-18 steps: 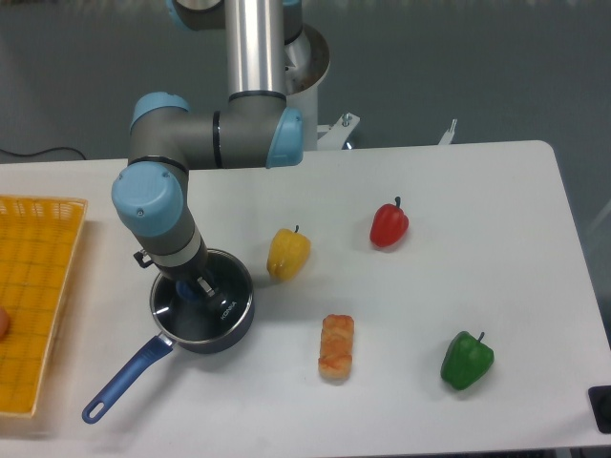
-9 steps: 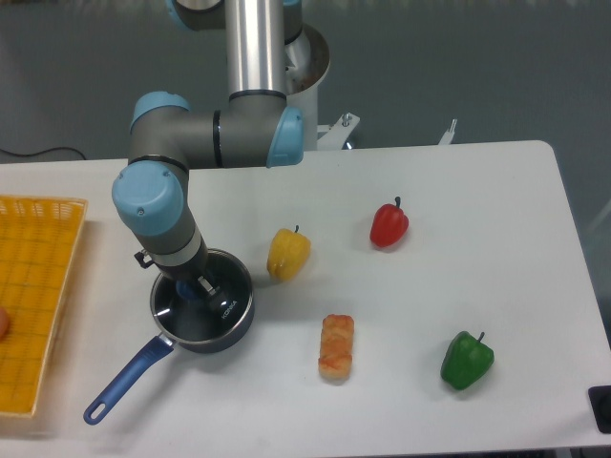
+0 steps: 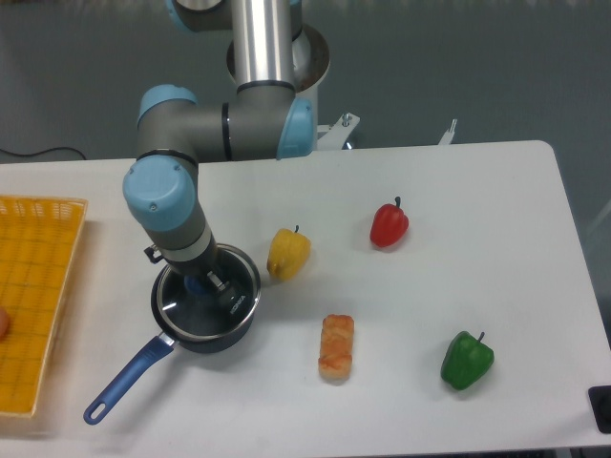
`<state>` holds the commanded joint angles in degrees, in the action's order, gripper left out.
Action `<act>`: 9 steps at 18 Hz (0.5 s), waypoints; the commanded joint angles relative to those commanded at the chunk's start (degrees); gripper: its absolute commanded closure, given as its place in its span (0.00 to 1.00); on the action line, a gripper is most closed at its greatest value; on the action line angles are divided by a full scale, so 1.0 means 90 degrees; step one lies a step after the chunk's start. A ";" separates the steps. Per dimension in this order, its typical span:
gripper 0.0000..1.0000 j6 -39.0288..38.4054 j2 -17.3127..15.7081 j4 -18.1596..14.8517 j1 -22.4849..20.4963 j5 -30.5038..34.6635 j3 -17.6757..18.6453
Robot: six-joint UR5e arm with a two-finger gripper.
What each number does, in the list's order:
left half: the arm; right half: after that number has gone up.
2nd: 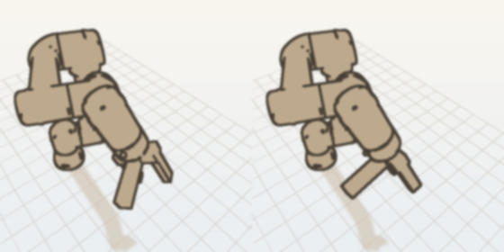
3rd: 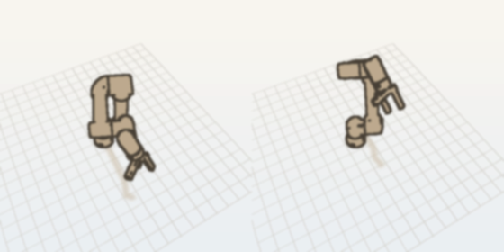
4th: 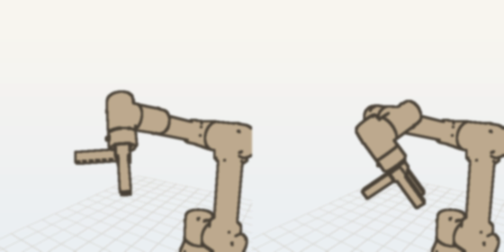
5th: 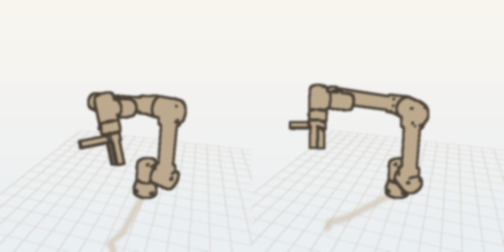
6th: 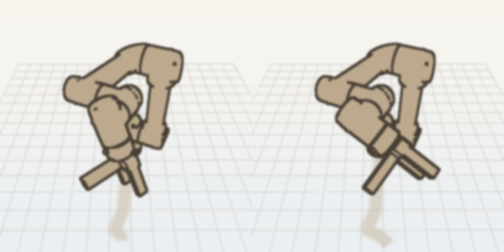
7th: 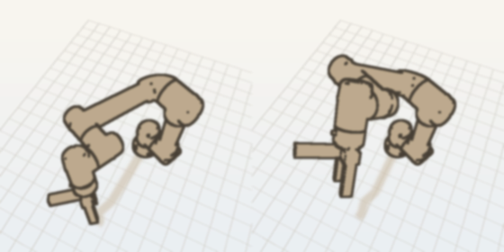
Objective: Open the lid
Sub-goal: 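Lift the glass lid by its knob up off the saucepan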
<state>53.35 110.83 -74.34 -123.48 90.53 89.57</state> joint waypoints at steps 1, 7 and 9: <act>0.52 0.0039 -0.0010 -0.0195 -0.0068 -0.0068 -0.0097; 0.52 0.0313 -0.0147 -0.0607 -0.0322 -0.0137 -0.0255; 0.52 0.0488 -0.0195 -0.0617 -0.0411 -0.0147 -0.0255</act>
<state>57.74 109.08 -79.89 -127.18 89.21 87.28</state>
